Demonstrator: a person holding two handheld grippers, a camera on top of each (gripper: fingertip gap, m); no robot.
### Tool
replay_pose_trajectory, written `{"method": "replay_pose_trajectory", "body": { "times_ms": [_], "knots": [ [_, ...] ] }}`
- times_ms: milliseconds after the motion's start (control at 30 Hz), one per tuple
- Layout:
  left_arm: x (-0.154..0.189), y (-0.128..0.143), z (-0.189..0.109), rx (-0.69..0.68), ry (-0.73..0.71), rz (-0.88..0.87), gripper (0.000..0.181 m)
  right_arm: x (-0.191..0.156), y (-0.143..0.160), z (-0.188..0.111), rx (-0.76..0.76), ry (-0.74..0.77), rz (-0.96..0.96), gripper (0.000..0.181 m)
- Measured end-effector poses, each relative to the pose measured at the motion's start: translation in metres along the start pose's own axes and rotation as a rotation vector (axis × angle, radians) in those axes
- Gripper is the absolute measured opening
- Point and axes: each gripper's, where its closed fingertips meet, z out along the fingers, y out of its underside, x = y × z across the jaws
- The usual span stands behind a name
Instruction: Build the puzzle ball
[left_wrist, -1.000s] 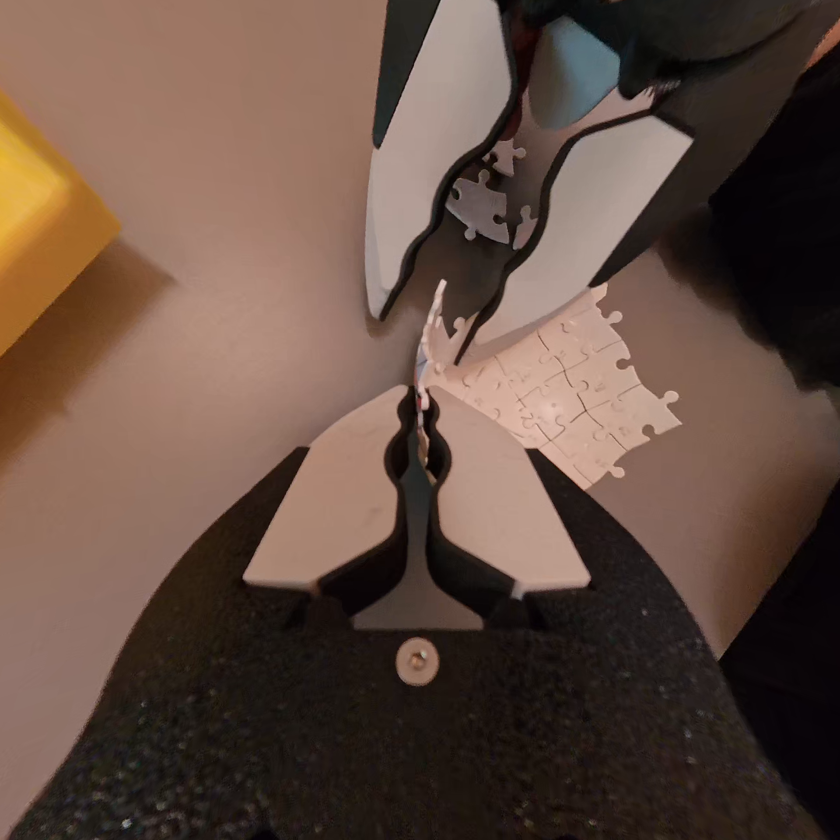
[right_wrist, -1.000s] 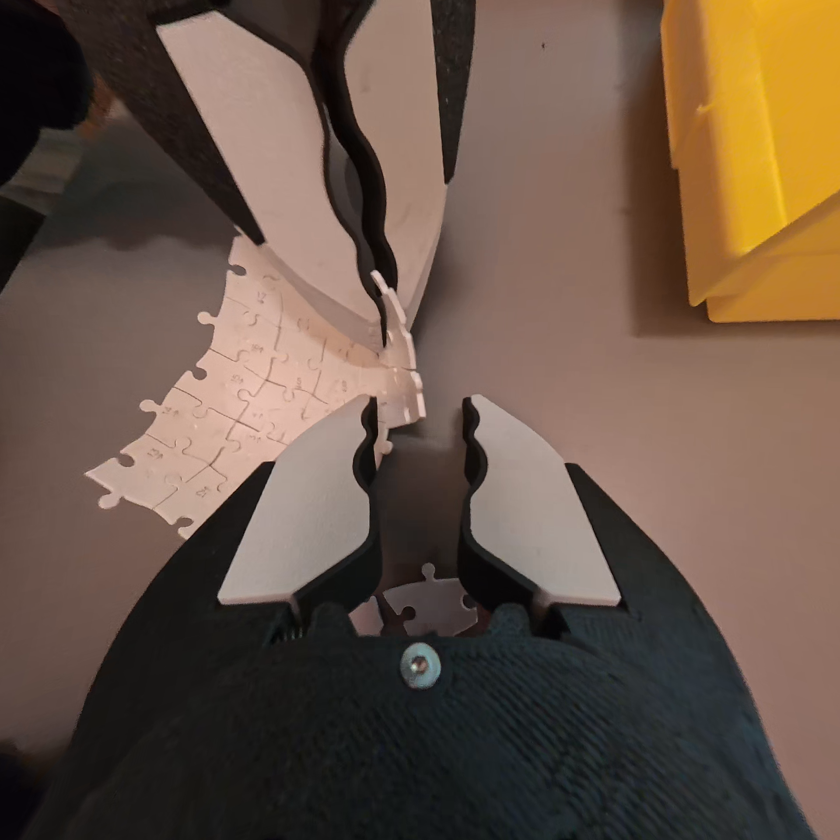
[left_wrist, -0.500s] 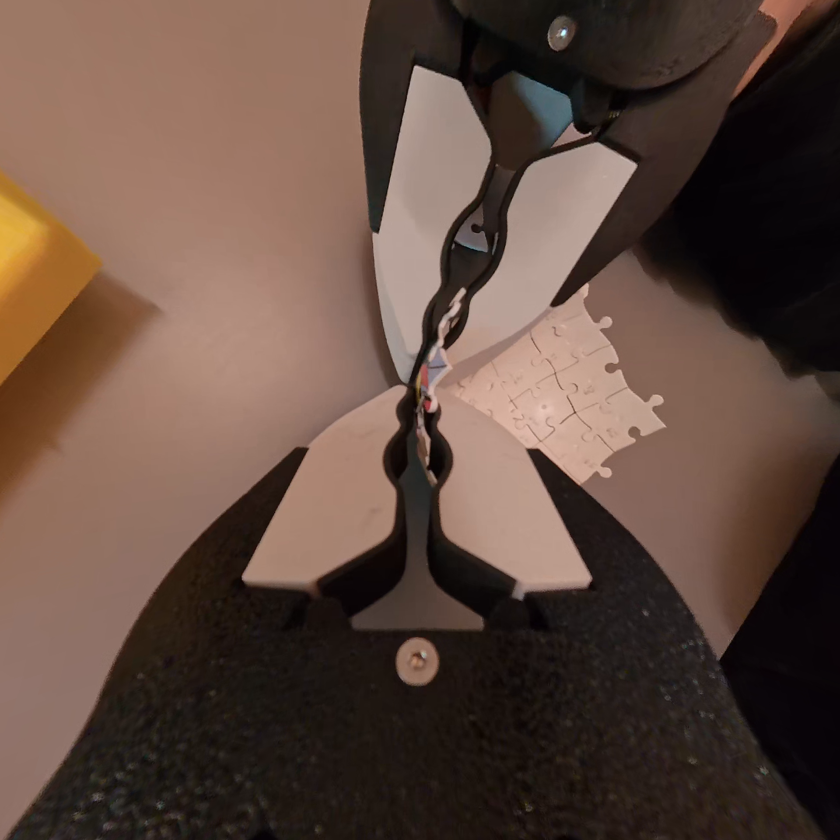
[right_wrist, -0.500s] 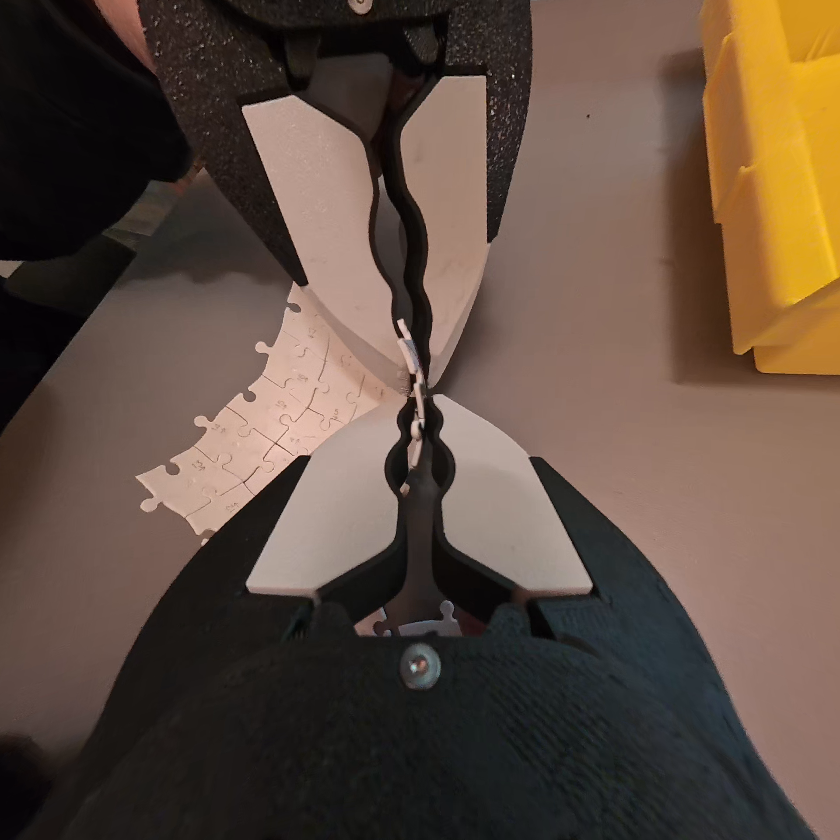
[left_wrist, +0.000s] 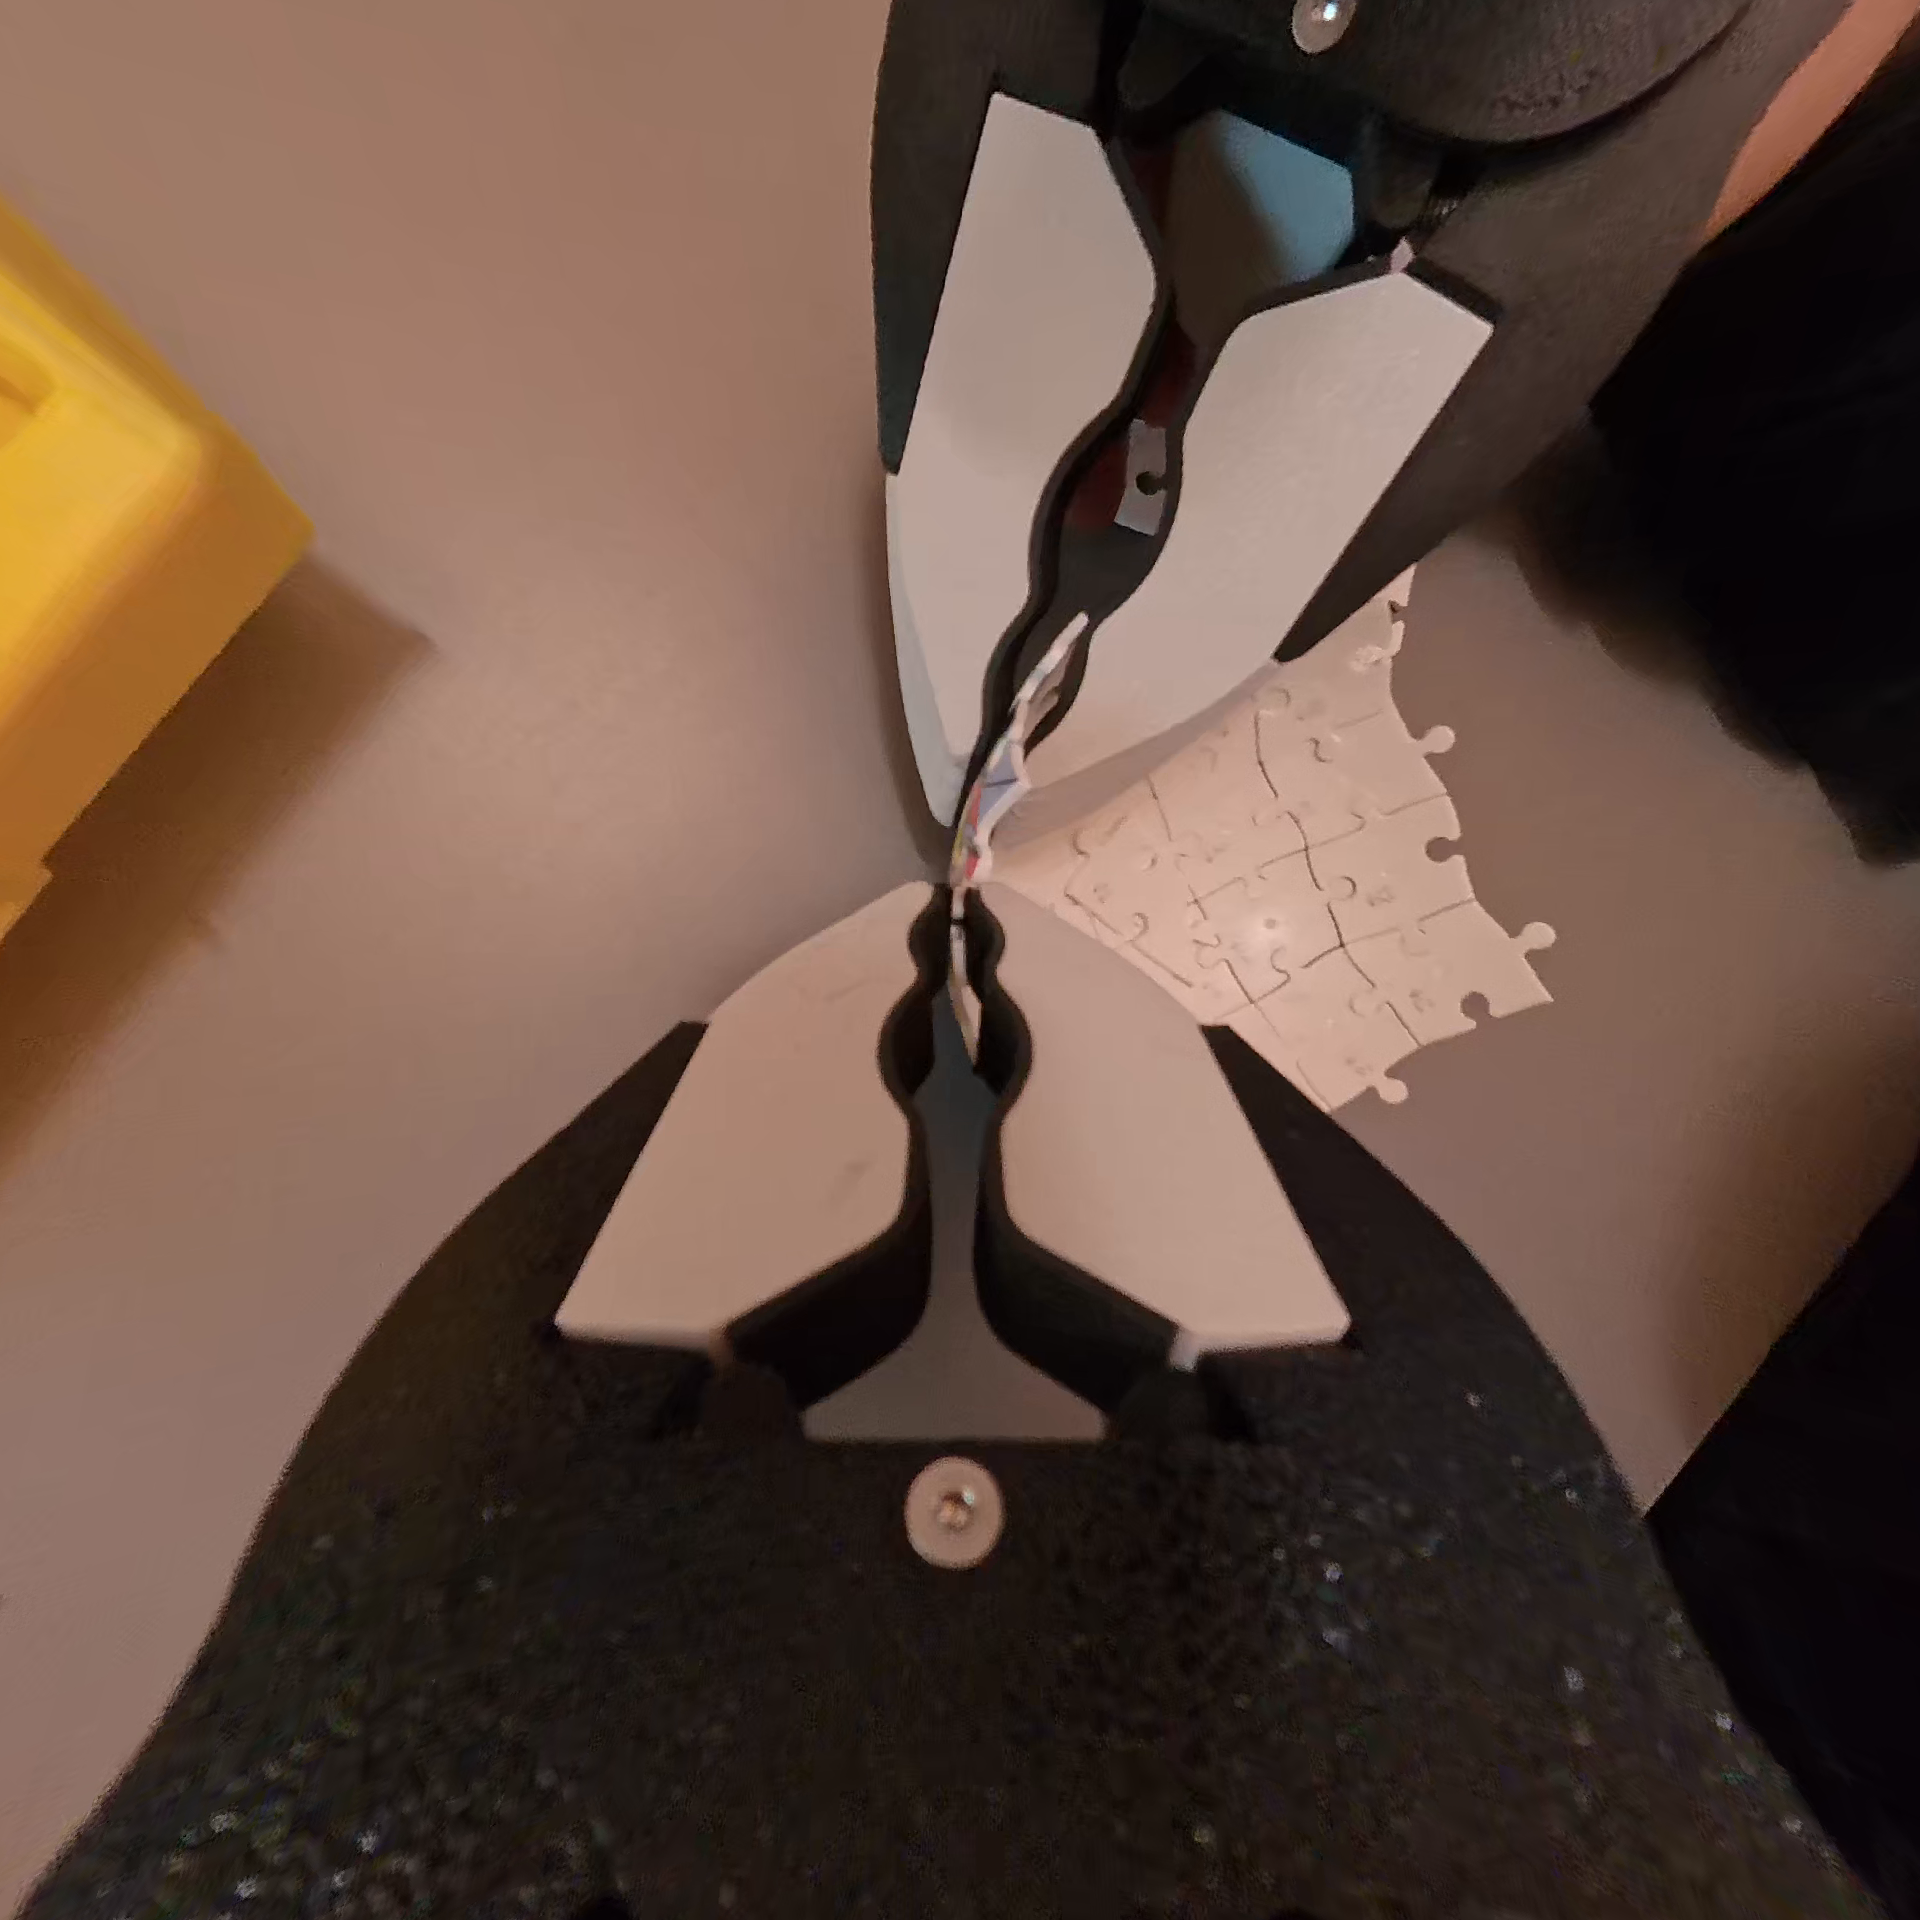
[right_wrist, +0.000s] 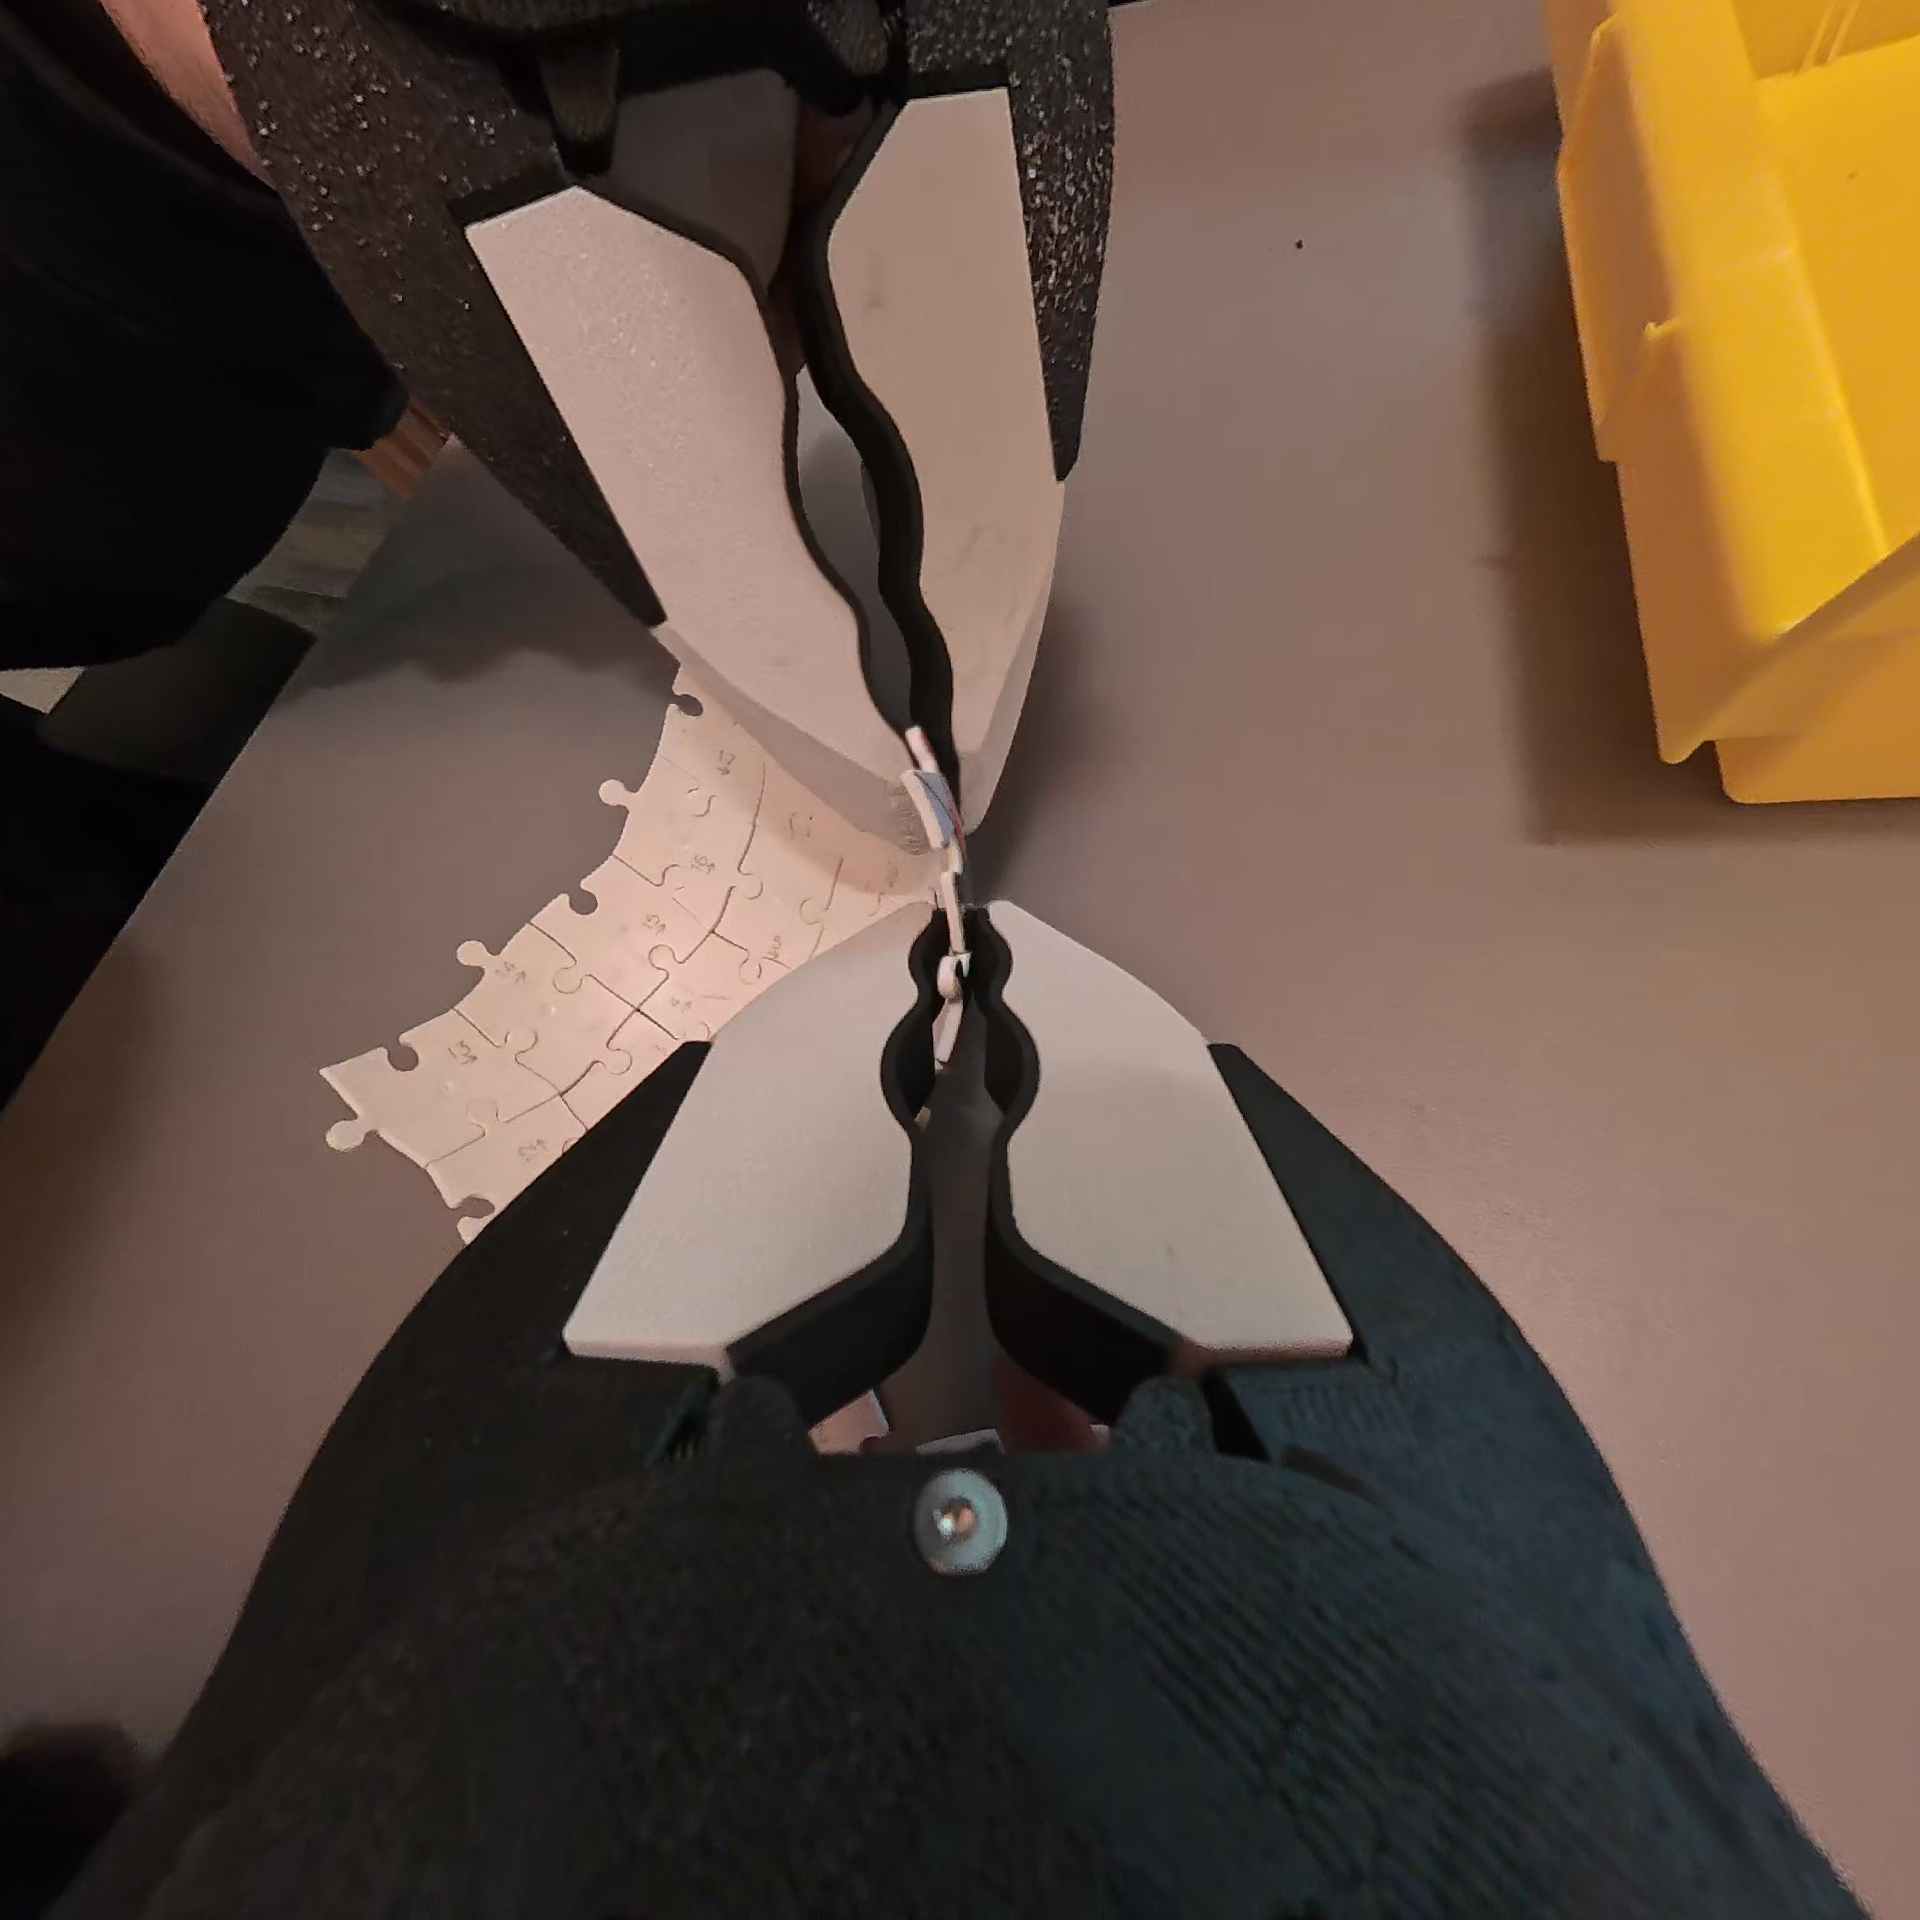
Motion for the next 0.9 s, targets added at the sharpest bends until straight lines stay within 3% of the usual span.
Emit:
{"method": "replay_pose_trajectory", "body": {
  "times_ms": [100,200,300,600,800,900],
  "knots": [
    [-0.001,0.000,0.000,-0.005,-0.006,0.006,0.002,0.000,0.000,0.000,0.008,0.000,0.000,0.005],
    [0.000,-0.001,0.000,-0.002,-0.015,0.020,0.002,-0.005,0.000,0.001,0.026,-0.053,0.048,0.016],
    [0.000,-0.003,0.000,-0.002,-0.019,0.029,0.002,-0.001,0.001,0.000,0.021,-0.039,0.071,0.006],
    [0.004,-0.005,-0.001,0.001,-0.031,0.075,0.002,-0.010,0.011,0.000,-0.032,-0.096,0.085,0.013],
    [0.007,-0.003,-0.001,-0.014,-0.015,0.084,0.002,-0.009,0.014,0.004,-0.067,-0.084,0.062,0.006],
    [0.012,0.001,0.000,-0.042,0.034,0.052,0.014,-0.011,0.012,0.004,-0.058,-0.097,0.068,0.005]
  ]
}}
